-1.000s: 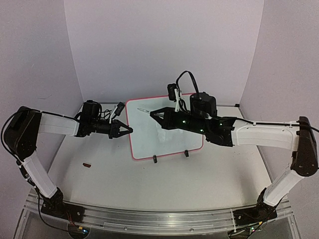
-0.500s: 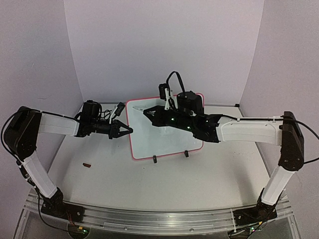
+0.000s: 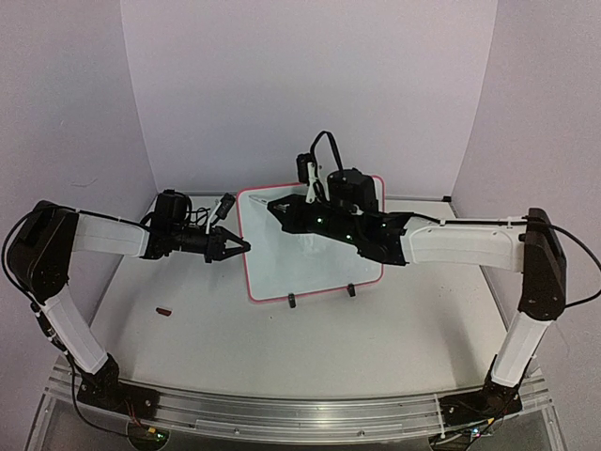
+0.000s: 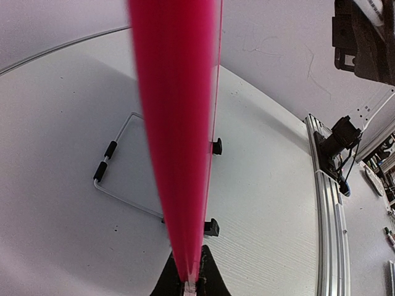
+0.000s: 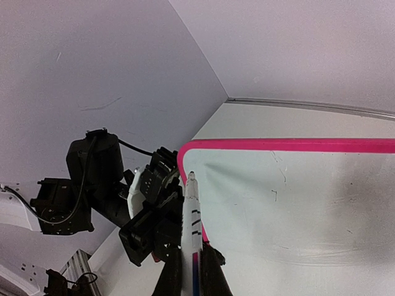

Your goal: Write a sentence on the whiteboard

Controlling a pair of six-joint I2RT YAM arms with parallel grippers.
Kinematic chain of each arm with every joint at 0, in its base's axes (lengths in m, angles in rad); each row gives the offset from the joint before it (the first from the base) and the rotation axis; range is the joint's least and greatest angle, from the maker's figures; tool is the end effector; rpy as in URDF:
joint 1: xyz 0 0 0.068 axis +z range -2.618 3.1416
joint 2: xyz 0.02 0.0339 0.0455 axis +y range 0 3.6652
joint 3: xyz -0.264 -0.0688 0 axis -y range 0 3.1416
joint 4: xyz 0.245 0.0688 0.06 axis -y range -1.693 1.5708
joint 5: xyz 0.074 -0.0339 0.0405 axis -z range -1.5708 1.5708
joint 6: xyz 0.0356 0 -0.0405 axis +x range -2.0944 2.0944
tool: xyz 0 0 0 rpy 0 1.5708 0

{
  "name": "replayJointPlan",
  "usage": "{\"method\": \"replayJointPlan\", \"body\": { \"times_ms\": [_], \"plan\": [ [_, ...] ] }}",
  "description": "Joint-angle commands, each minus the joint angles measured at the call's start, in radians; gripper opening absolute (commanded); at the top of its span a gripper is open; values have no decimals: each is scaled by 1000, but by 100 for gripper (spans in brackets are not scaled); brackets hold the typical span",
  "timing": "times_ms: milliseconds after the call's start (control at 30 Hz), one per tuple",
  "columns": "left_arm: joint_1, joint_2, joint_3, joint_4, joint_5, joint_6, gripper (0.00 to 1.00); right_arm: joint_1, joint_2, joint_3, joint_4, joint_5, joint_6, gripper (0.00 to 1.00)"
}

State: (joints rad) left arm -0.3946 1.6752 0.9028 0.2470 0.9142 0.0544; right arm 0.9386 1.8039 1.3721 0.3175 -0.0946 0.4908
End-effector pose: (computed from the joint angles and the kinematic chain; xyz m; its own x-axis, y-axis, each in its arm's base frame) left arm 0.3101 -0.1597 0.2000 -0.4152 0.2089 -0.8854 0.8911 0.2892 -0.3496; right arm 0.2557 0.3548 0.3098 -0.4641 0.1604 -0.8711 -0.7255 0.4954 0.4778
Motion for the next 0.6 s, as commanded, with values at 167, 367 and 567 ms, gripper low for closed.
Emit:
{"method": "replayJointPlan", "body": {
  "times_ms": [167,367,567],
  "plan": [
    [-8,0,-9,-6,-63,33,0,3,37,69,-9,40,5,0],
    [-8,-2,-8,-9,-67,36,0,2,51,86,-21,39,4,0],
    [-8,-3,-8,-11,-70,38,0,2,76,114,-53,20,1,0]
  ]
}}
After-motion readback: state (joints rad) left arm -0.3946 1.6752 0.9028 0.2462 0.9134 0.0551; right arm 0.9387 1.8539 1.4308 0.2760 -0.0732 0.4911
